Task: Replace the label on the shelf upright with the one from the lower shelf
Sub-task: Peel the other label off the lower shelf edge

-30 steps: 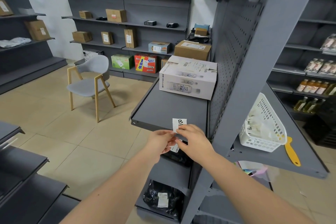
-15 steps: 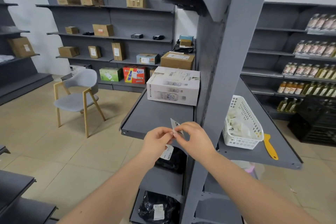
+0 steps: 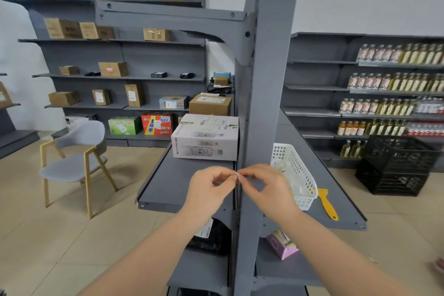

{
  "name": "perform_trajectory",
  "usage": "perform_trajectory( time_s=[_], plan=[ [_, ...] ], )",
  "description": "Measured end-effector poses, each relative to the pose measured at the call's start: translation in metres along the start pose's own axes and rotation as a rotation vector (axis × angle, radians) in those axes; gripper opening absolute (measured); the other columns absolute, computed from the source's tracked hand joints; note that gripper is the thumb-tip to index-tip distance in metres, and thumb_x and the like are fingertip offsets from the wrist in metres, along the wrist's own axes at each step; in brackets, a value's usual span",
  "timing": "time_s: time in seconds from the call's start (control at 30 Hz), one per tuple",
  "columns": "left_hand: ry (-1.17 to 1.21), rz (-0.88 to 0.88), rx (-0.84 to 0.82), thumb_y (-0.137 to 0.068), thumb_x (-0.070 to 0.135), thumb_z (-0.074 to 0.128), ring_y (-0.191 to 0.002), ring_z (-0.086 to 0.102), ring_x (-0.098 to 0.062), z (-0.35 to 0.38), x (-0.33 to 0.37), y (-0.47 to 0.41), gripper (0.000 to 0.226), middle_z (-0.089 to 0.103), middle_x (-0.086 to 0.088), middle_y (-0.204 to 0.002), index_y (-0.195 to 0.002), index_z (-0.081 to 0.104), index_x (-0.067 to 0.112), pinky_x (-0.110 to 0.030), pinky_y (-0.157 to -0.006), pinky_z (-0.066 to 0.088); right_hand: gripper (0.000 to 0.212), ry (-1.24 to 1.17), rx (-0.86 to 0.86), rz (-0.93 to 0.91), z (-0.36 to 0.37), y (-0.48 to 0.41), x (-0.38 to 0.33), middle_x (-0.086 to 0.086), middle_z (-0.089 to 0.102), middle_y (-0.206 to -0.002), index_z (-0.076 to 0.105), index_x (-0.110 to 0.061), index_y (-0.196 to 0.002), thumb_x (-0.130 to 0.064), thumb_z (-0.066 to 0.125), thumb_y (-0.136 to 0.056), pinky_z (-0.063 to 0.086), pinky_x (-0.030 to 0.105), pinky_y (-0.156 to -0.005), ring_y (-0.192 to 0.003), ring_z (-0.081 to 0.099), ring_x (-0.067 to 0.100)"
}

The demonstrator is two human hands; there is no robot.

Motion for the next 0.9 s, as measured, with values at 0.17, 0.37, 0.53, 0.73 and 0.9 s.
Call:
perform_trajectory(
  time_s=[0.17,0.37,0.53,0.73,0.9],
  plan=[
    [-0.042,0.164,-0.017,-0.083,0.005,0.068,-0.074,0.067,0.0,0.012,0.042,-0.015,0.031,0.074,0.02,-0.081,-0.078,0.075,0.035,-0.013,-0.07,0.051,0.013,-0.041,0.097,0.004,-0.043,-0.014,-0.014,-0.016,0.069,-0.083,0.074,-0.024,-0.088,-0.013,0.072,-0.08,0.051,0.024,-0.076,-0.082,0.062,0.007],
    [-0.008,0.235,-0.061,-0.082,0.007,0.068,-0.071,0.066,-0.006,0.031,0.073,-0.029,0.025,0.075,0.014,-0.079,-0.08,0.077,0.031,-0.022,-0.065,0.053,0.01,-0.079,0.155,0.015,-0.086,-0.022,-0.021,-0.011,0.071,-0.078,0.075,-0.024,-0.081,-0.015,0.073,-0.08,0.051,0.025,-0.075,-0.081,0.064,0.014],
    [0.129,0.13,-0.089,-0.083,0.005,0.068,-0.069,0.066,-0.007,0.049,0.075,-0.035,0.014,0.076,0.0,-0.078,-0.082,0.078,0.014,-0.02,-0.064,0.053,0.028,-0.021,0.228,0.064,-0.118,-0.025,-0.012,-0.018,0.068,-0.076,0.07,-0.038,-0.073,-0.01,0.073,-0.079,0.048,0.021,-0.073,-0.077,0.062,0.009],
    [0.337,-0.144,-0.093,-0.087,-0.002,0.06,-0.068,0.071,-0.007,0.066,0.068,-0.036,0.013,0.076,-0.015,-0.083,-0.084,0.073,-0.002,-0.022,-0.054,0.054,0.013,0.045,0.299,0.153,-0.153,-0.026,0.007,-0.009,0.067,-0.072,0.072,-0.019,-0.074,-0.009,0.07,-0.081,0.051,0.03,-0.07,-0.07,0.059,0.012],
    [0.421,-0.292,-0.075,-0.089,0.002,0.061,-0.07,0.074,-0.013,0.071,0.058,-0.036,0.013,0.078,-0.011,-0.083,-0.083,0.072,0.001,-0.024,-0.054,0.057,0.01,0.049,0.325,0.283,-0.17,-0.021,0.023,-0.006,0.071,-0.078,0.073,-0.021,-0.078,-0.014,0.068,-0.084,0.047,0.014,-0.063,-0.067,0.058,0.003]
  ],
)
Point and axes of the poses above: each hand's wrist, its own y-axis away from the middle knuckle, its own z-axis out of the palm, x = y × z, the point moved 3 cm from there along -y, towards the middle knuckle
